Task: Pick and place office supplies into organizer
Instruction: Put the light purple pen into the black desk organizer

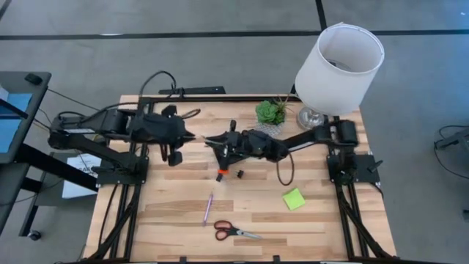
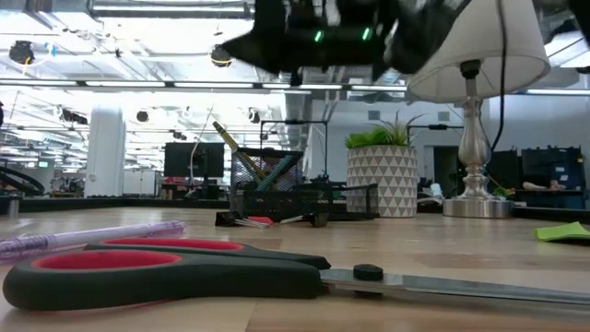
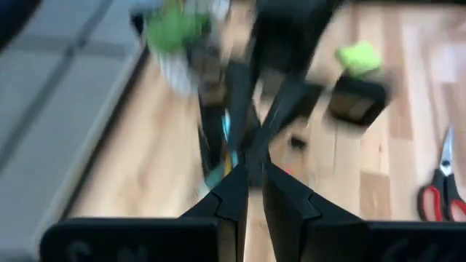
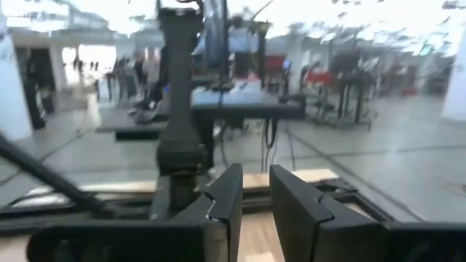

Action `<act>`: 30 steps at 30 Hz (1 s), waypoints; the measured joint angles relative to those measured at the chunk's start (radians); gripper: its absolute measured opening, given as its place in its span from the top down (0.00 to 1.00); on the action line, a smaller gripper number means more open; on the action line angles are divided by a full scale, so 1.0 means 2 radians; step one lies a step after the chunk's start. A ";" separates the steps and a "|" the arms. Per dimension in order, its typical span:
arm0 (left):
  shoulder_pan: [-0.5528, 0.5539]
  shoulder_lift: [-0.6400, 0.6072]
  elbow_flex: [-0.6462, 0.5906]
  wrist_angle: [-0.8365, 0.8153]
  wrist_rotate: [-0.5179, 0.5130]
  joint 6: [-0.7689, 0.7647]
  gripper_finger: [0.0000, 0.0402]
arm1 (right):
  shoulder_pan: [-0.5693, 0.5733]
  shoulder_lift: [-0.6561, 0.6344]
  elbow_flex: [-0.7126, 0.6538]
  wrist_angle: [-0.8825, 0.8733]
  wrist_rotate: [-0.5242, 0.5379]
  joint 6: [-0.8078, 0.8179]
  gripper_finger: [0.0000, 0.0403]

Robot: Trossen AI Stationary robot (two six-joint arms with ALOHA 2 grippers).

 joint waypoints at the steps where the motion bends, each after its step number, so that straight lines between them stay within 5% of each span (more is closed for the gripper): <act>1: -0.003 0.001 -0.017 -0.004 -0.001 -0.026 0.91 | 0.004 -0.022 0.000 -0.045 0.000 -0.007 0.84; 6: -0.023 0.003 -0.138 0.046 0.033 -0.157 0.91 | 0.020 -0.102 0.000 -0.247 0.000 0.006 0.84; 11: -0.032 0.027 -0.249 0.175 0.149 -0.271 0.91 | 0.031 -0.162 0.000 -0.360 0.002 0.044 0.84; 14: -0.034 0.049 -0.287 0.212 0.178 -0.330 0.91 | 0.032 -0.196 0.000 -0.401 0.022 0.046 0.84; 19: -0.047 0.109 -0.312 0.273 0.189 -0.382 0.91 | 0.030 -0.236 0.000 -0.454 0.084 0.010 0.84; 26: -0.103 0.198 -0.299 0.381 0.188 -0.370 0.92 | 0.031 -0.245 0.000 -0.512 0.093 0.006 0.84; 30: -0.142 0.213 -0.295 0.377 0.137 -0.426 0.93 | 0.030 -0.244 -0.004 -0.521 0.093 0.009 0.84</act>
